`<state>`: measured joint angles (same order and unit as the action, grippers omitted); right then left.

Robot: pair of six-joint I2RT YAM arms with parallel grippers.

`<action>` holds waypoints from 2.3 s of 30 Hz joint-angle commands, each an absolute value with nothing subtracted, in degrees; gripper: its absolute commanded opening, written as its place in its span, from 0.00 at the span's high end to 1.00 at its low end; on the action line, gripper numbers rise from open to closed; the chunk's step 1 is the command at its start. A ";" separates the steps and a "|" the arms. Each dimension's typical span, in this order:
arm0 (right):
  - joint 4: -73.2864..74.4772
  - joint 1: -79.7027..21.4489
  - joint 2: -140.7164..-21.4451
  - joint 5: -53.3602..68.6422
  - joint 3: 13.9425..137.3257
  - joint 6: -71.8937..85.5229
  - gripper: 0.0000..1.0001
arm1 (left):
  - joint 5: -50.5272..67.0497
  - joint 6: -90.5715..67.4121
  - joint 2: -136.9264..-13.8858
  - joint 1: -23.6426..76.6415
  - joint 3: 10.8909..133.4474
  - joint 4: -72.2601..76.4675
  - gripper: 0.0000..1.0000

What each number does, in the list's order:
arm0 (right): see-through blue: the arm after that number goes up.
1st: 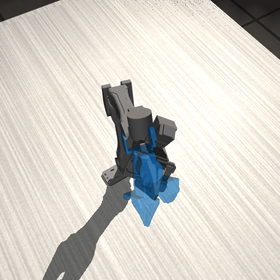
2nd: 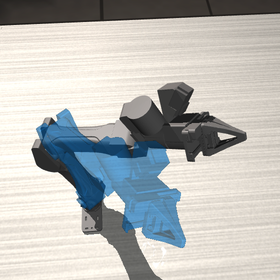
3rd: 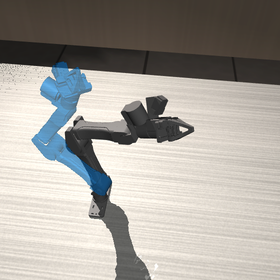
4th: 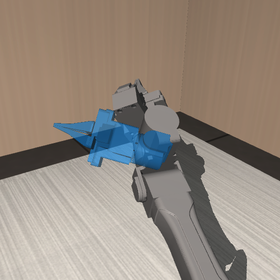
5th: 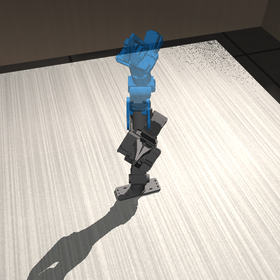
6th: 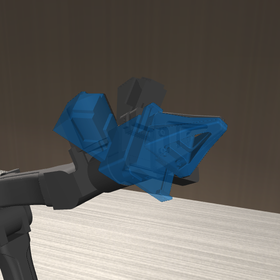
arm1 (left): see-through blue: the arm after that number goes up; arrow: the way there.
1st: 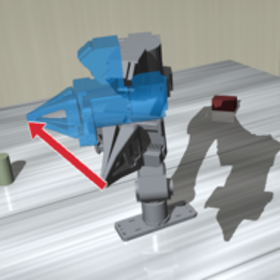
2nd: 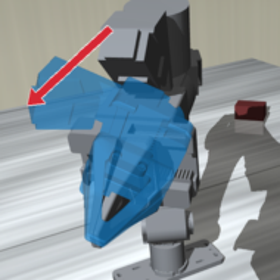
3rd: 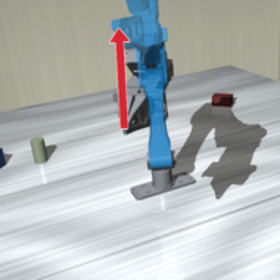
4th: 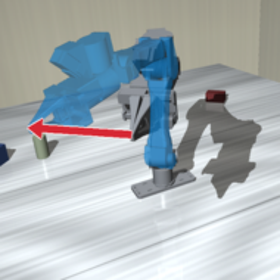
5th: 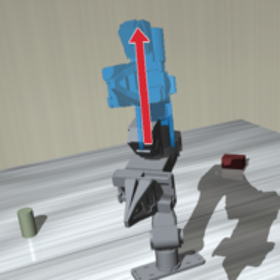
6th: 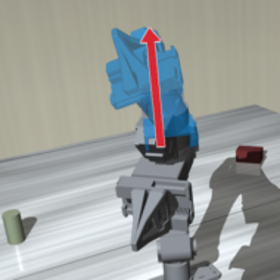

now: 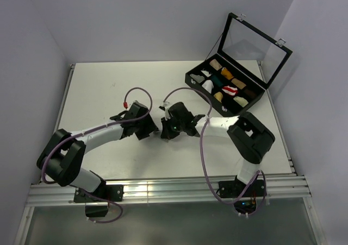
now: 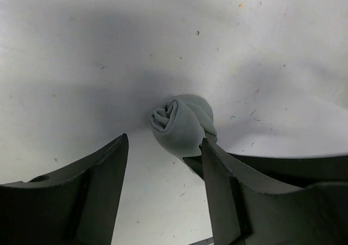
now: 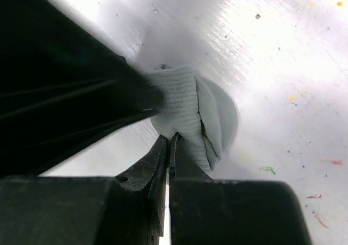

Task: Roll the socks
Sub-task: Roll the sock at the center of the board.

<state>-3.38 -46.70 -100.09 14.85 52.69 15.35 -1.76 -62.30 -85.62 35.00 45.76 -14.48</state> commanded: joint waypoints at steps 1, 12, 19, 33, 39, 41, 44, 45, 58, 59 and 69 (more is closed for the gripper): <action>0.18 -42.91 -102.92 30.29 53.70 21.25 1.00 | -3.60 -65.21 -82.53 35.24 43.86 -13.27 0.38; -14.84 -34.20 -109.86 49.03 50.89 33.57 1.00 | -1.50 -67.24 -84.81 35.25 42.54 -7.91 0.37; -19.42 -31.47 -113.82 52.21 50.27 39.37 1.00 | -0.53 -67.50 -86.92 35.33 42.63 -6.94 0.40; -21.36 -30.59 -114.52 50.54 49.92 41.57 1.00 | 1.32 -67.68 -94.13 35.86 45.52 -6.41 0.67; -20.31 -30.85 -109.70 47.47 48.87 38.33 0.92 | 0.79 -66.45 -95.36 35.86 47.11 -9.05 0.94; -18.03 -31.02 -106.27 45.80 48.78 36.49 0.80 | 0.53 -65.92 -95.27 35.86 47.37 -10.27 0.99; -13.56 -31.90 -101.09 40.80 48.78 31.48 0.62 | 0.44 -64.69 -95.45 35.86 48.69 -12.03 0.99; -12.23 -32.25 -99.77 39.13 49.13 28.25 0.59 | 0.53 -64.25 -95.45 35.86 49.13 -12.21 0.99; -6.06 -48.95 -91.75 4.32 48.34 9.23 0.35 | 1.23 -62.23 -95.89 35.86 51.77 -14.77 0.99; -5.98 -50.43 -92.19 2.31 48.60 8.45 0.34 | 1.14 -62.14 -95.80 35.86 51.77 -14.85 0.99; -5.71 -56.07 -98.35 -4.92 51.15 5.45 0.32 | 2.02 -62.14 -96.50 35.86 51.77 -14.50 0.99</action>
<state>-5.69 -54.68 -96.84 -0.03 48.86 7.94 1.74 -63.64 -95.42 35.51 50.74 -13.17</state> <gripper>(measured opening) 0.678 0.060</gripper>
